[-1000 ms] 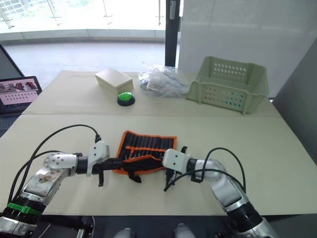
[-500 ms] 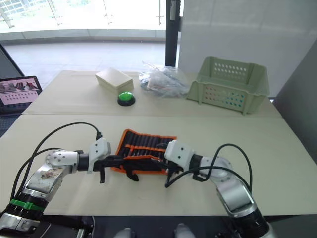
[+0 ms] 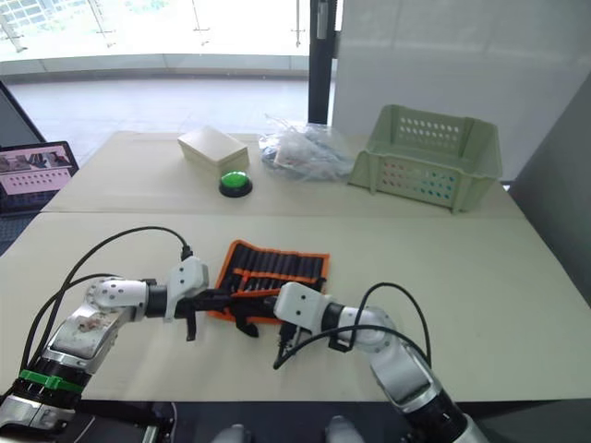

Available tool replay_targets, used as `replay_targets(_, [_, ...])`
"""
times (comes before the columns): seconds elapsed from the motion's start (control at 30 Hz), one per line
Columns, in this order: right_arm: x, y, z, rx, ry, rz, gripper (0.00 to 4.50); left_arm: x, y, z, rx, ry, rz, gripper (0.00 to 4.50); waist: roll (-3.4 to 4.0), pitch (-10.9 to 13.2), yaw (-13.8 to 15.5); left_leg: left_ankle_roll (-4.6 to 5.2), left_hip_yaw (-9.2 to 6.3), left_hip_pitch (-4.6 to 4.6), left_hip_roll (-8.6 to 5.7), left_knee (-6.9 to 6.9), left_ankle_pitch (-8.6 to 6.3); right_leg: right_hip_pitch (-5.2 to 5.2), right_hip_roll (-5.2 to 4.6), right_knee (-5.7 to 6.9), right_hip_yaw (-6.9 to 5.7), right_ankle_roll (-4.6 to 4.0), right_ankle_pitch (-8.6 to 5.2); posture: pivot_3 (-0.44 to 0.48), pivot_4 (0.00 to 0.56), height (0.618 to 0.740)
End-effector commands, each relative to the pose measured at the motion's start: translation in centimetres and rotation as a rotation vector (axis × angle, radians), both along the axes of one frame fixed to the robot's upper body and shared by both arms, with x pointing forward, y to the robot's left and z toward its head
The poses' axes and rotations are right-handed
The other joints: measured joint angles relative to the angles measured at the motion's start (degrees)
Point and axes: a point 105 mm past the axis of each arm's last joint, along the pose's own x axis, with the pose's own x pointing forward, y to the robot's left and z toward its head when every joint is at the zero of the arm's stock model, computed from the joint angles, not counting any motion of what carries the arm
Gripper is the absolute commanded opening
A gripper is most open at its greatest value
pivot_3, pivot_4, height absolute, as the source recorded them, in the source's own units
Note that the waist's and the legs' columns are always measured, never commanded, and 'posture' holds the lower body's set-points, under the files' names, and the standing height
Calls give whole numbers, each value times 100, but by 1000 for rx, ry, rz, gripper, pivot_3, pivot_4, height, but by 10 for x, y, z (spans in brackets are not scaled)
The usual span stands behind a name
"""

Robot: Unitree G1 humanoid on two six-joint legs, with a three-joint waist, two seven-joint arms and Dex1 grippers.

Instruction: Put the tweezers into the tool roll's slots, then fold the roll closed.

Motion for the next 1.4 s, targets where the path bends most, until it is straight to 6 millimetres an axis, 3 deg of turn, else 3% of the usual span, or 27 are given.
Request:
replay_targets(0.03, [3,0,6,19,-32,-12,22,1,-3,18,-27,-58,-20,0,0,0,0,0,0,0,0,0,0,0,0,0,0,0,0,0,150,713])
replay_targets(0.07, [4,0,6,23,-34,-18,22,1,-2,20,-45,-59,-15,0,0,0,0,0,0,0,0,0,0,0,0,0,0,0,0,0,150,713])
replay_targets(0.17, [7,0,7,50,-17,-39,0,2,-1,22,-74,-54,-5,751,0,0,-13,0,0,0,1,0,0,0,0,0,0,0,0,0,150,713])
replay_targets(0.4, [16,-6,-3,38,18,-97,0,0,8,49,-193,-135,11,3105,0,0,-7,0,0,0,1,0,0,0,0,0,-1,0,0,0,150,713])
replay_targets(0.57, [22,-8,-13,44,59,-150,0,-5,22,57,-284,-157,102,3105,0,0,-27,0,0,2,1,0,0,-1,0,2,0,0,0,0,150,713])
replay_targets(0.73, [27,-14,-17,70,84,-203,0,-20,20,40,-337,-102,134,3105,0,0,-9,0,0,1,1,0,0,0,-1,1,0,0,0,0,150,713])
replay_targets(0.87, [29,-12,-16,89,90,-210,0,-33,-2,29,-405,-67,115,1938,0,0,2,0,0,1,1,0,0,1,-2,0,1,0,0,0,150,713])
replay_targets(1.07, [29,-12,-19,77,90,-210,0,-24,-16,5,-367,-71,188,33,0,0,-4,0,0,3,0,0,0,2,-2,0,1,0,0,0,150,713])
replay_targets(1.27, [29,-14,-19,70,87,-211,0,-8,-18,-6,-344,-84,294,33,0,-1,-3,0,0,4,0,0,0,2,-2,0,2,0,0,0,150,713])
replay_targets(1.4, [27,-14,-15,80,65,-215,0,-12,-24,-35,-317,-32,359,33,2,-1,-4,0,0,5,0,0,0,3,-2,0,2,0,0,0,150,713])
